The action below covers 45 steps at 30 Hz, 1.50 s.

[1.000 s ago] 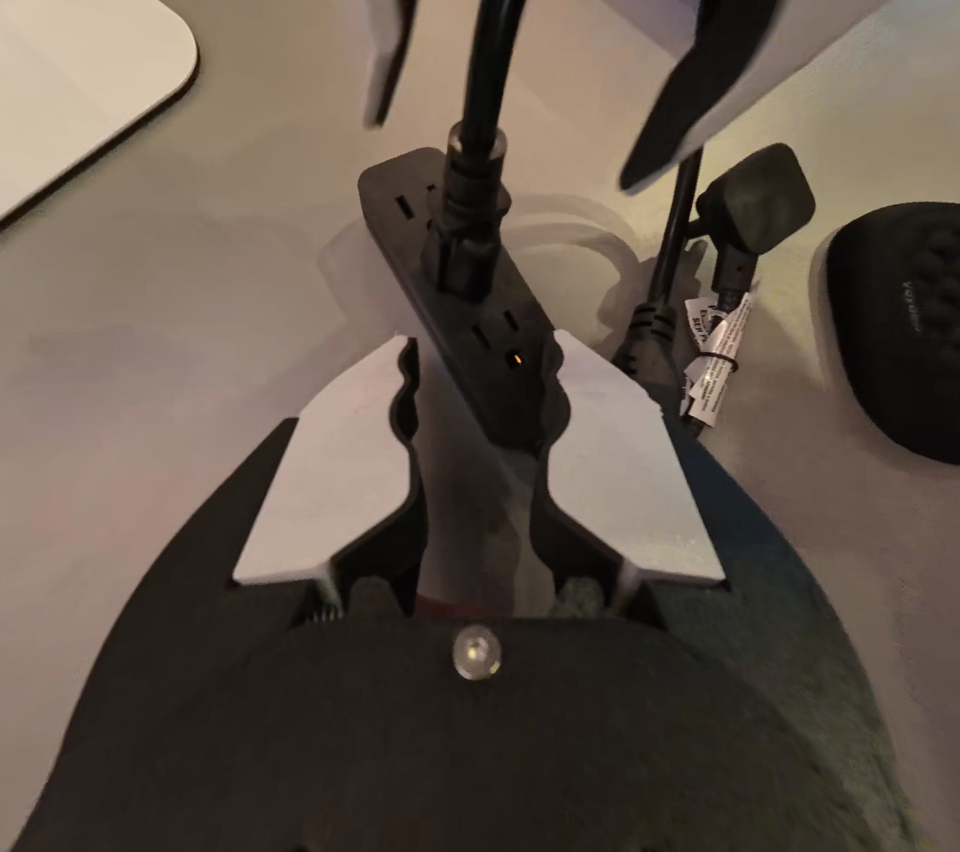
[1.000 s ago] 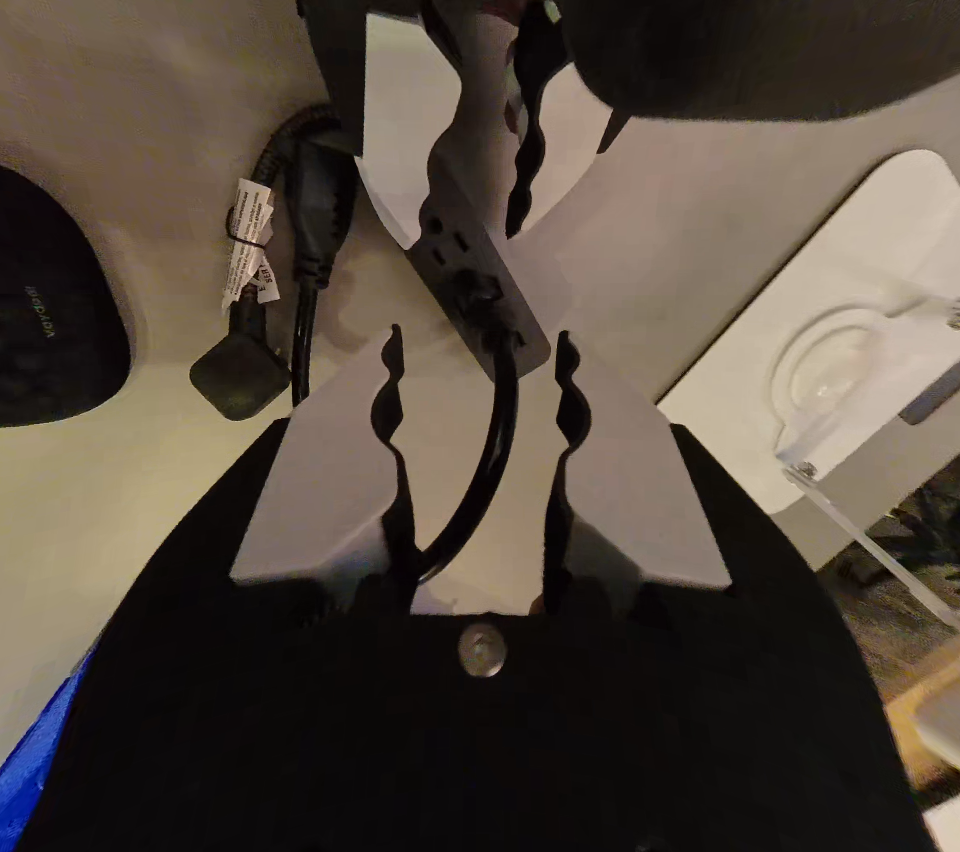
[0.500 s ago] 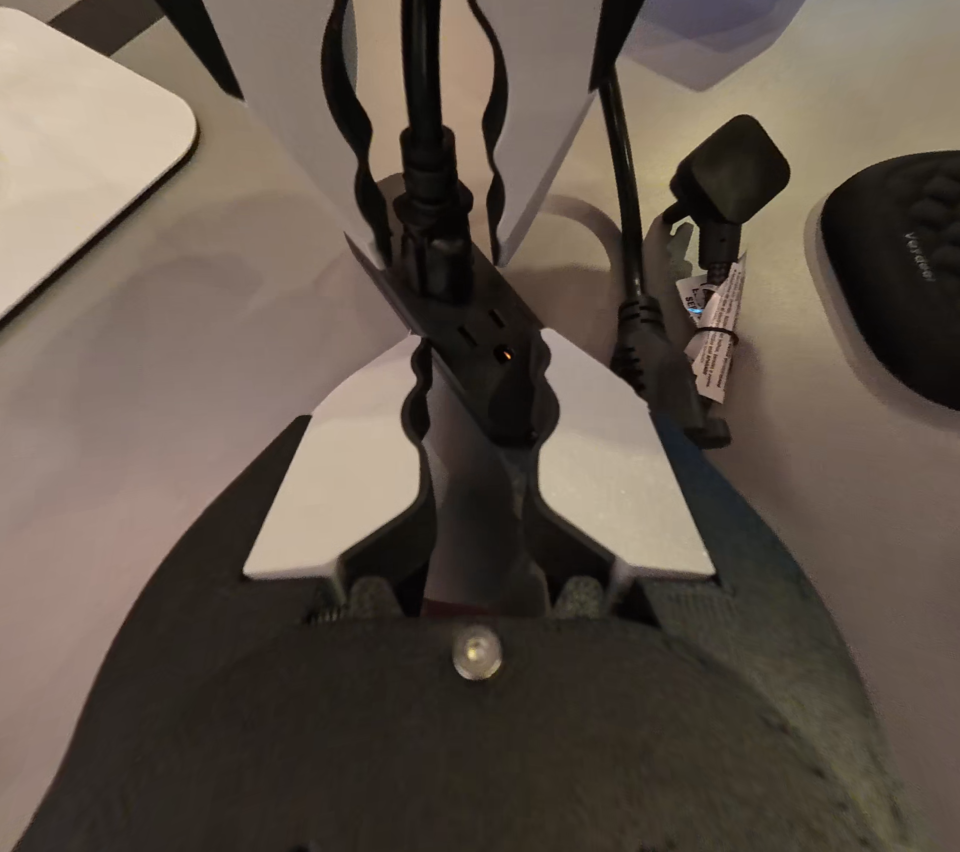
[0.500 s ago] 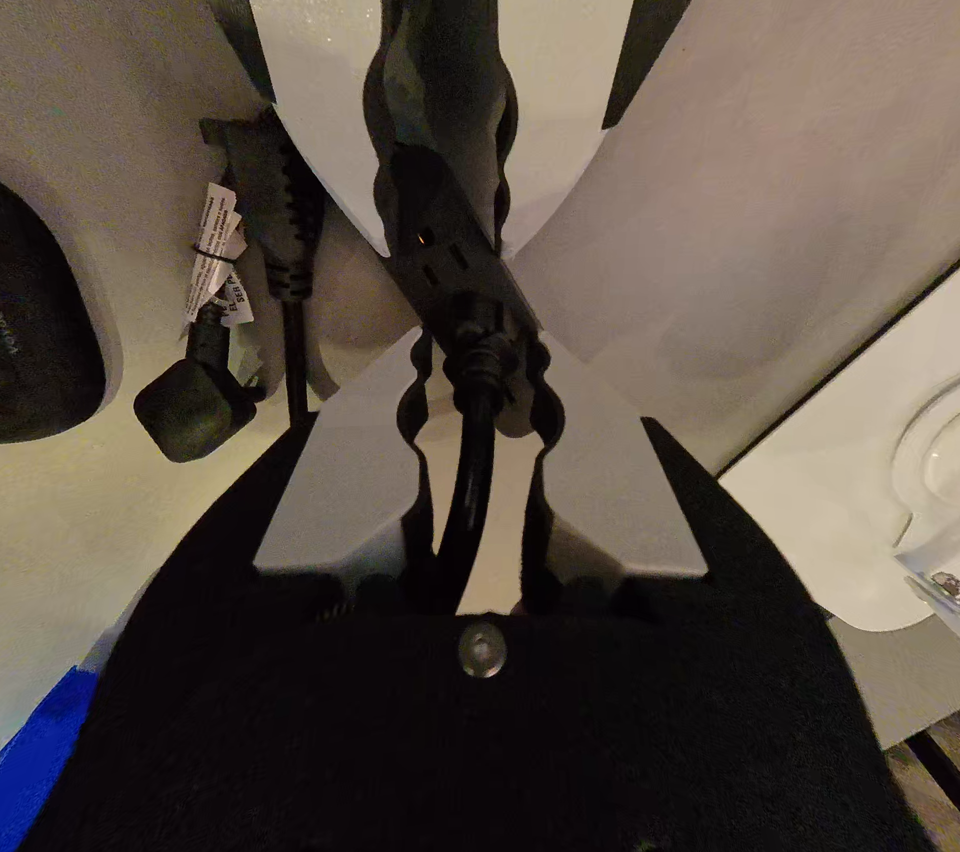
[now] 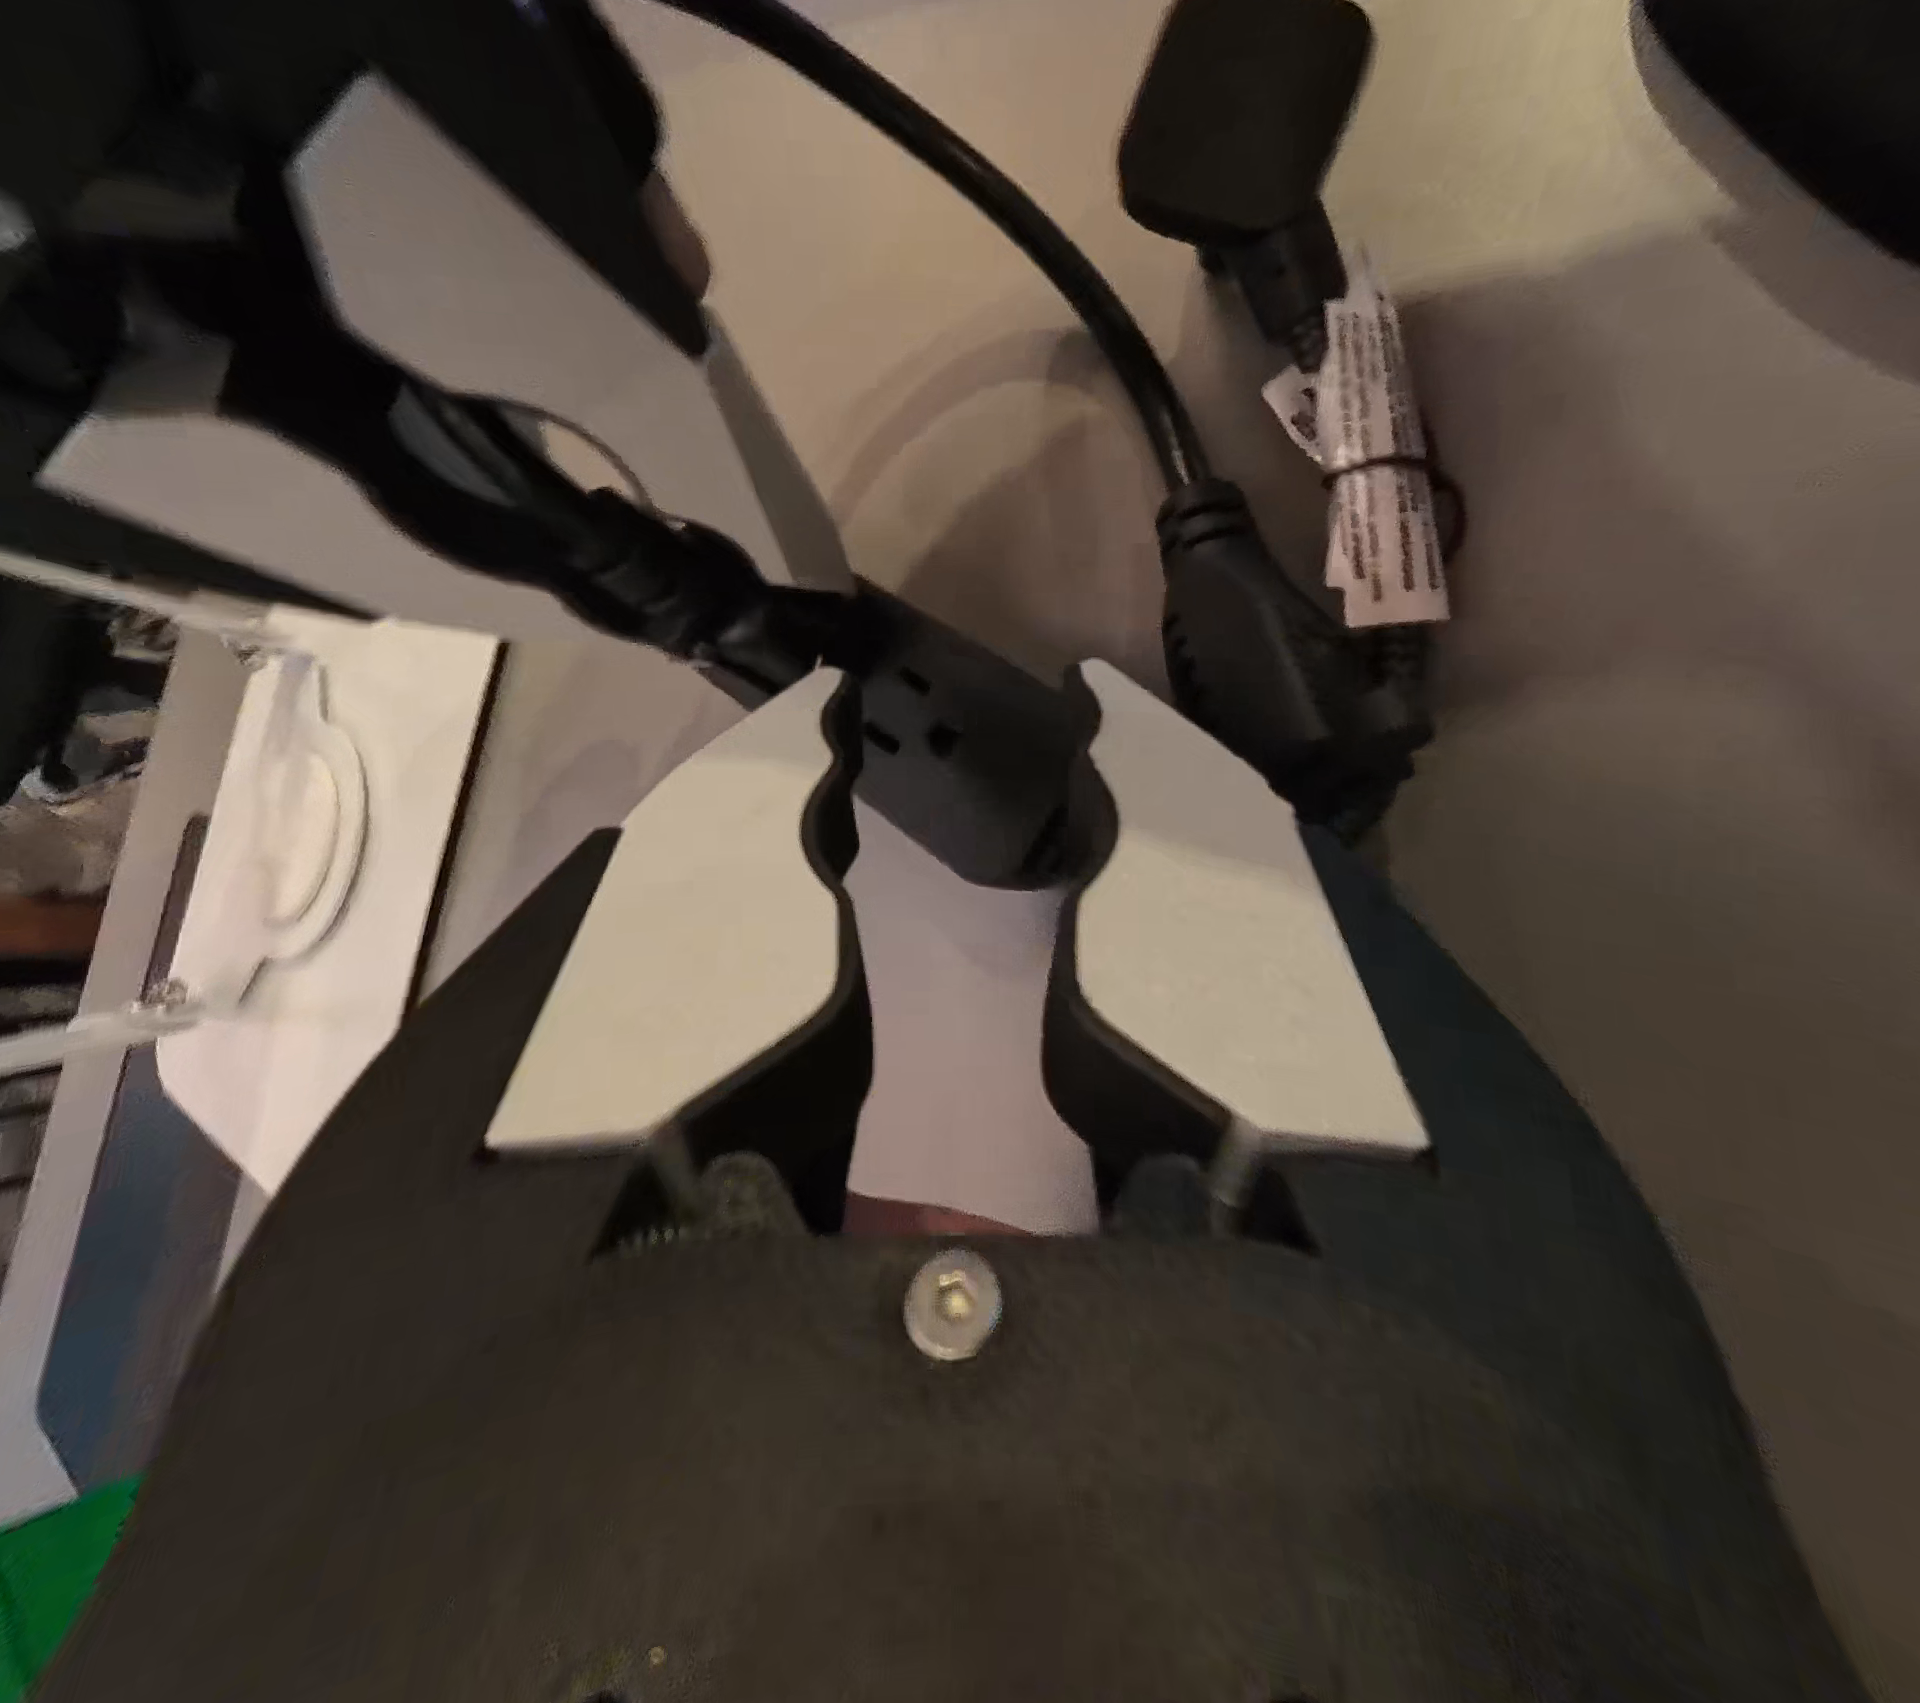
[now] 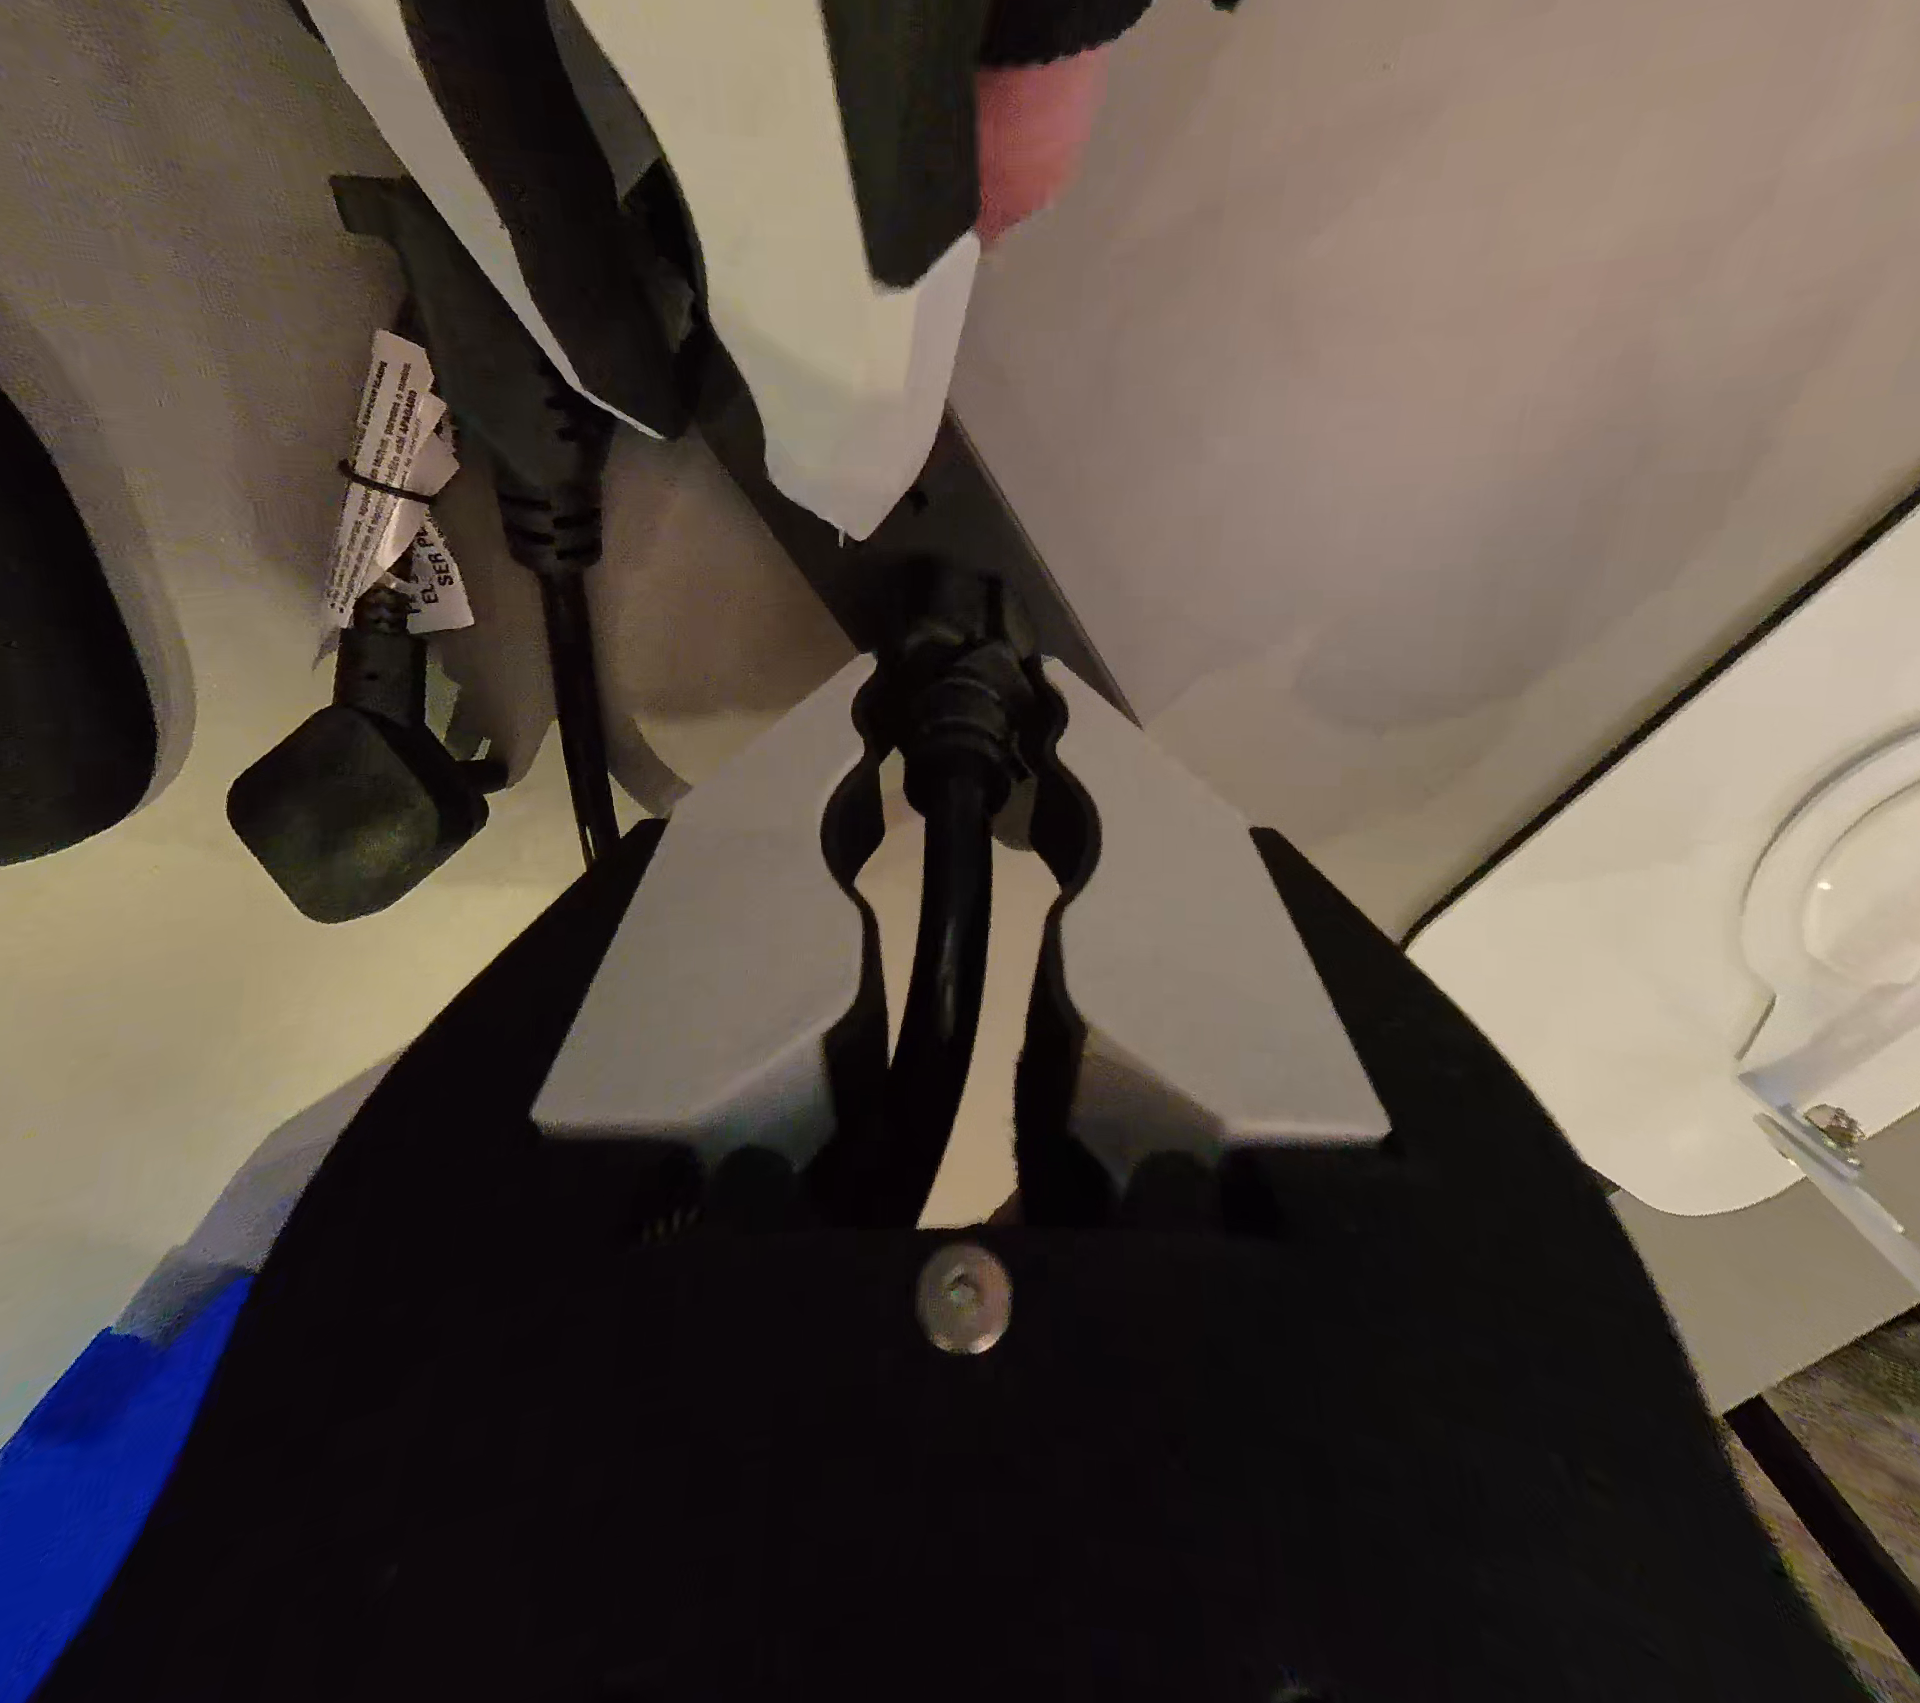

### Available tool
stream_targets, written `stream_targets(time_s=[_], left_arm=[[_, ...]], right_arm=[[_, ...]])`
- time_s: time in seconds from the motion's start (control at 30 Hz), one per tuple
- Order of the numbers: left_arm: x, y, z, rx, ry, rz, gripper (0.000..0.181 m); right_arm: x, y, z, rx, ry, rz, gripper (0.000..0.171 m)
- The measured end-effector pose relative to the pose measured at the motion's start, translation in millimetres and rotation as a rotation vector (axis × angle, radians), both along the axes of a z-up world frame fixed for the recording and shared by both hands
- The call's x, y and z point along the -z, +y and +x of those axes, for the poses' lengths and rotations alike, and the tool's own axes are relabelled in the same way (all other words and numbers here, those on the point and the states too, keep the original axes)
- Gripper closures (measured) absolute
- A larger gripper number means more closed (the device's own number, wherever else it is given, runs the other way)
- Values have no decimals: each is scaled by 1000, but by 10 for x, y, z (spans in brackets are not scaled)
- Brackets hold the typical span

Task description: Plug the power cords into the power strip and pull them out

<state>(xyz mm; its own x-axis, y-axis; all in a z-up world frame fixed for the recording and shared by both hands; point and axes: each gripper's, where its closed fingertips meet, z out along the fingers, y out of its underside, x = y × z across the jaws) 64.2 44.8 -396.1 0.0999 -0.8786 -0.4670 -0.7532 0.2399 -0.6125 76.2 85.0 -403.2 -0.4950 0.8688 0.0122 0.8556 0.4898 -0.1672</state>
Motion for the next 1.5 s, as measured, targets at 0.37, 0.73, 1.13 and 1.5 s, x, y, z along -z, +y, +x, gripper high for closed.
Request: stream_targets(time_s=[0.37,0.73,1.13,1.5], left_arm=[[141,-68,43,78,4,-100,155],[130,-85,47,84,-99,-171,156],[133,-89,49,83,-141,-209,158],[151,-102,66,92,-137,-219,163]], right_arm=[[-8,18,-36,-105,-20,69,145],[-24,-31,-90,-145,32,57,144],[-13,-25,-106,-184,34,104,148],[-22,-11,-97,-72,24,-53,150]])
